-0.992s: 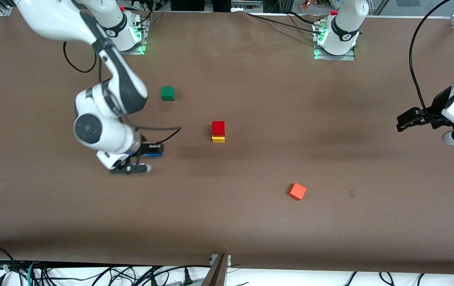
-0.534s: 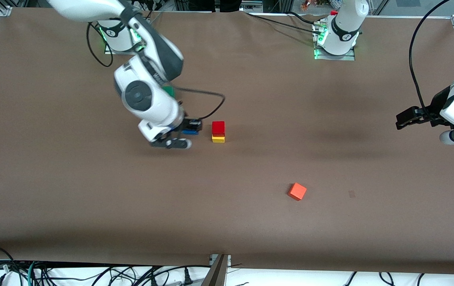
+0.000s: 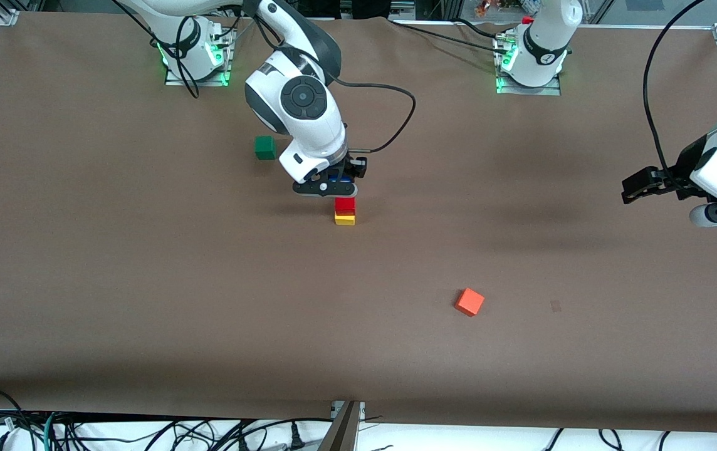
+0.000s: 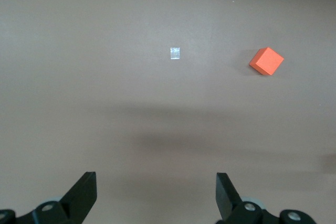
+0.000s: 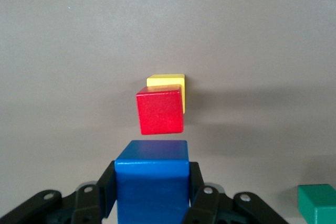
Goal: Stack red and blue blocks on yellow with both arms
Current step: 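Carry the blue cube with the right gripper above the red cube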
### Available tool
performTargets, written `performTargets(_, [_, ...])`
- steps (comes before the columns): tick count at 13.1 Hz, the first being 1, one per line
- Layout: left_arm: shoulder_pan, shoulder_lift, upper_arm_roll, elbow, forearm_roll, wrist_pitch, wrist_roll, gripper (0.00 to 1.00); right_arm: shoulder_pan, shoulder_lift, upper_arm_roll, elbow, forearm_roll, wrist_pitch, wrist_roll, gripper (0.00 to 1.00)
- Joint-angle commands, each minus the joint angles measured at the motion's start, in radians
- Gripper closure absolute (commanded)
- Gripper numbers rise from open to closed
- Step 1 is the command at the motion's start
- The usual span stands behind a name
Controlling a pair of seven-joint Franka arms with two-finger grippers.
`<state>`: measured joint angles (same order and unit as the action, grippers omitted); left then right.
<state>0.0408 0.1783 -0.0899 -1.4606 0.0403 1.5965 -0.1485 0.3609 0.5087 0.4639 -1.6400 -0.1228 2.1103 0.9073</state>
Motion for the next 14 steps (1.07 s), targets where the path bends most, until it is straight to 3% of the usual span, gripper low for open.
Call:
performTargets(1, [0.004, 0.001, 0.002, 0.019, -0.017, -0.015, 0.021, 0.00, 0.013, 0.001, -0.002, -0.007, -0.050, 0.011, 0.012, 0.57])
performTargets(6, [0.001, 0.010, 0.002, 0.026, -0.019, -0.013, 0.012, 0.00, 0.033, 0.033, -0.004, -0.006, -0.121, 0.037, 0.016, 0.57])
performTargets(14, [0.002, 0.012, 0.009, 0.026, -0.020, -0.013, 0.012, 0.00, 0.039, 0.068, -0.007, 0.002, -0.159, 0.088, 0.018, 0.57])
